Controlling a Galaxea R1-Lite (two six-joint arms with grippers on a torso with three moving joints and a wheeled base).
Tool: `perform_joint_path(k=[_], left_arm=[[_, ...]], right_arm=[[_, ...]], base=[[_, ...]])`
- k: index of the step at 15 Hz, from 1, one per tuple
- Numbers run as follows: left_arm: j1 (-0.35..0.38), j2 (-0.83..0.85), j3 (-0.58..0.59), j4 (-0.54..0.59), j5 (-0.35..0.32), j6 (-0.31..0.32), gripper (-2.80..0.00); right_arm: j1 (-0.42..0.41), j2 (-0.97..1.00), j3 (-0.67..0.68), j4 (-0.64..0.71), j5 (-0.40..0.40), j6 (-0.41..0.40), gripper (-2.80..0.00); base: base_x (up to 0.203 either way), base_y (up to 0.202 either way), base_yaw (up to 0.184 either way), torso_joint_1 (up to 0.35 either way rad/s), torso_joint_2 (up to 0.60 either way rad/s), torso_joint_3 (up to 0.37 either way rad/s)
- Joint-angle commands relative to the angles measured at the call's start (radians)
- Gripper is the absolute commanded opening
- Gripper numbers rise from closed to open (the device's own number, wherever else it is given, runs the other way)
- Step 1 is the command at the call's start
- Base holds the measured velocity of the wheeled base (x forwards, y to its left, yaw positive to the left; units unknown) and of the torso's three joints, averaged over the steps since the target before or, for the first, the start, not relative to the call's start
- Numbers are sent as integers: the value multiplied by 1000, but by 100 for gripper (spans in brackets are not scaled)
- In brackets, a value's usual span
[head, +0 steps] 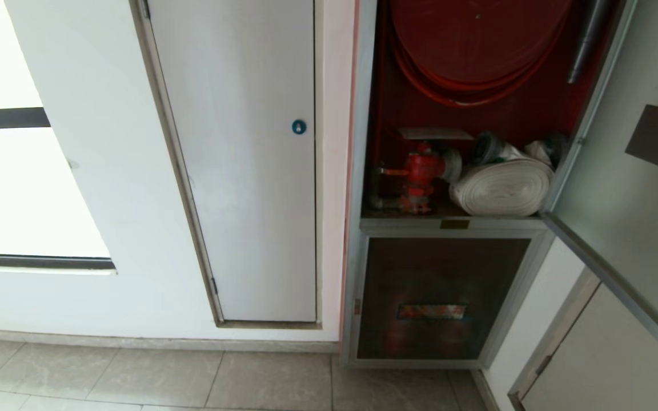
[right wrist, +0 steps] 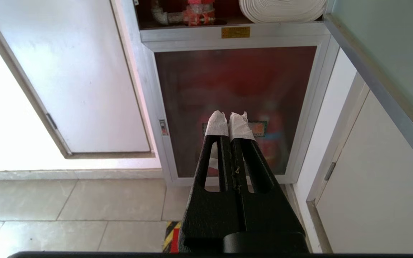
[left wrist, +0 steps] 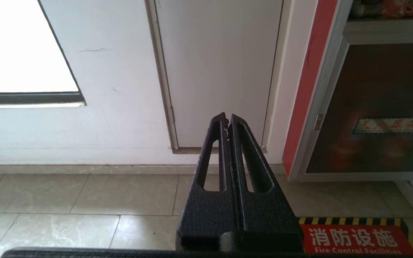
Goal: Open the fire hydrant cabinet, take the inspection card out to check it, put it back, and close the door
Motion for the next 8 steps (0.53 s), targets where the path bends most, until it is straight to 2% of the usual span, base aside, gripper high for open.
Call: perform_joint_path(k=[1,5,8], left_arm=[[0,1,14,-1,0,0,-280],[0,1,14,-1,0,0,-280],[0,1,13,-1,0,0,-280]], right_arm=[[0,18,-83,1,0,-3,-280],[0,202,-296,-2,-16,-14,-280],[-1,319,-432,-4,-105,-74,-280]], base=[[0,0,0,0,0,0],[0,0,0,0,0,0],[0,0,0,0,0,0]])
